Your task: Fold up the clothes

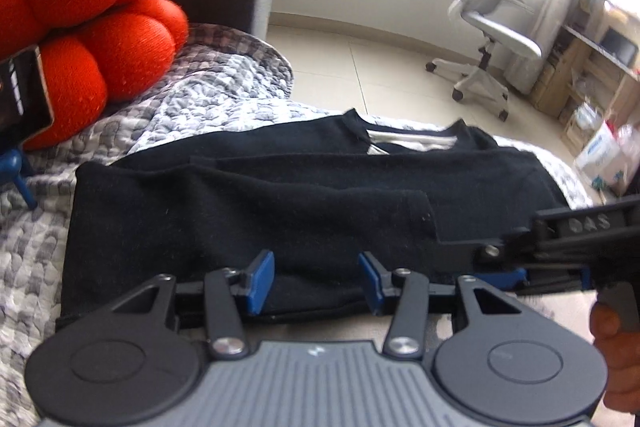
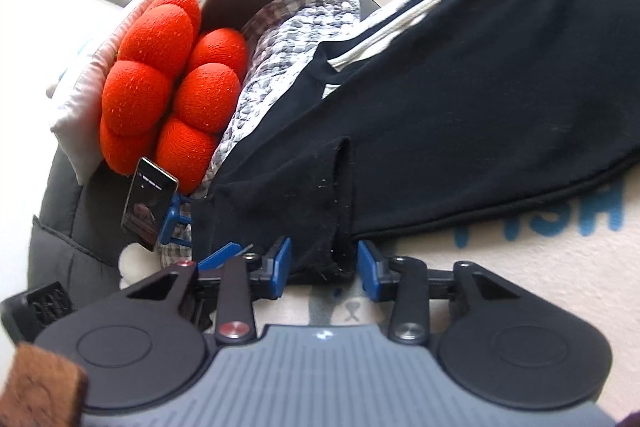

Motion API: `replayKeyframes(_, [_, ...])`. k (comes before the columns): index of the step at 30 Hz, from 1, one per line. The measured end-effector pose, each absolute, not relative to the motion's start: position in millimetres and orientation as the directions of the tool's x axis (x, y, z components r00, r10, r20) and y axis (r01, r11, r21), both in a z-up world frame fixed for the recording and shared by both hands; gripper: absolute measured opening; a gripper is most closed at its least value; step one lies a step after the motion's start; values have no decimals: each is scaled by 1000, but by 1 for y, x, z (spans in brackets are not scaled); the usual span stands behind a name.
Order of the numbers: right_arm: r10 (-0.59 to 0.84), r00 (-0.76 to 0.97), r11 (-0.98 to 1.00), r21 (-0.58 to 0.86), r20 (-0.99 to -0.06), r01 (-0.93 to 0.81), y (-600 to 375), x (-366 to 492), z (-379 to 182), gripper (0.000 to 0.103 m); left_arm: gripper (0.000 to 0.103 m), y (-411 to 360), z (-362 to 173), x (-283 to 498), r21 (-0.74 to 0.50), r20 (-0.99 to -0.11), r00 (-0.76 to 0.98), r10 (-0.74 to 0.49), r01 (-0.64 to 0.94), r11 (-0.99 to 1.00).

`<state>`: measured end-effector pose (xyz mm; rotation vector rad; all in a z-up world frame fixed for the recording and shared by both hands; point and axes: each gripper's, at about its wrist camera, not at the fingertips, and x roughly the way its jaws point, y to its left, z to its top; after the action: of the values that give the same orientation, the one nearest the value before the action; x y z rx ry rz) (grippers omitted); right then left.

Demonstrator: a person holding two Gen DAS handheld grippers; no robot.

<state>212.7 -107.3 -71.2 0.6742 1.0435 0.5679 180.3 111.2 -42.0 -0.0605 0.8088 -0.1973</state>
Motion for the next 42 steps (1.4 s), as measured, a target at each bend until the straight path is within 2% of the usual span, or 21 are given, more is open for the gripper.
replayKeyframes(1, [695, 402, 687, 715, -596, -127, -104, 212, -68, 23, 47, 109, -42, 179, -115, -716, 671, -195, 163, 980])
replayKeyframes(2, [688, 412, 697, 702, -598, -145, -103, 210, -65, 14, 47, 108, -42, 178, -101, -719, 668, -192, 174, 980])
replayKeyframes(4, [673, 432, 717, 674, -600, -180, -102, 207, -59, 11, 47, 110, -40, 176, -104, -721, 663, -201, 182, 978])
replayKeyframes(10, [652, 491, 746, 605, -578, -278, -93, 202, -43, 9, 48, 121, -31, 171, -170, -720, 642, -262, 204, 964])
replayKeyframes(14, [643, 533, 753, 580, -550, -311, -88, 208, -29, 9, 58, 123, -27, 164, -225, -712, 616, -338, 256, 940])
replayKeyframes(16, [652, 551, 744, 580, -521, -332, -86, 212, -16, 9, 58, 120, -26, 161, -231, -703, 610, -365, 289, 929])
replayKeyframes(19, [671, 584, 724, 575, -457, -382, -80, 222, 14, 9, 65, 115, -28, 162, -213, -699, 620, -356, 295, 932])
replayKeyframes(21, [682, 601, 711, 571, -418, -410, -73, 230, 34, 9, 73, 112, -32, 164, -188, -712, 618, -333, 289, 939])
replayKeyframes(24, [692, 609, 703, 550, -386, -450, -61, 242, 58, 9, 74, 108, -35, 167, -167, -719, 619, -318, 289, 942])
replayKeyframes(27, [710, 601, 688, 544, -368, -480, -52, 252, 75, 9, 74, 113, -30, 167, -177, -684, 654, -322, 278, 944])
replayKeyframes(30, [721, 597, 678, 534, -351, -505, -44, 256, 87, 9, 84, 117, -26, 168, -192, -638, 693, -337, 281, 940])
replayKeyframes(32, [725, 605, 671, 535, -330, -513, -44, 257, 94, 9, 85, 118, -28, 174, -181, -627, 710, -320, 267, 947])
replayKeyframes(37, [707, 644, 681, 523, -290, -513, -57, 258, 112, 9, 85, 123, -49, 198, -229, -686, 660, -307, 205, 952])
replayKeyframes(42, [652, 705, 723, 506, -277, -470, -98, 261, 116, 9, 89, 113, -52, 197, -156, -704, 653, -278, 239, 958])
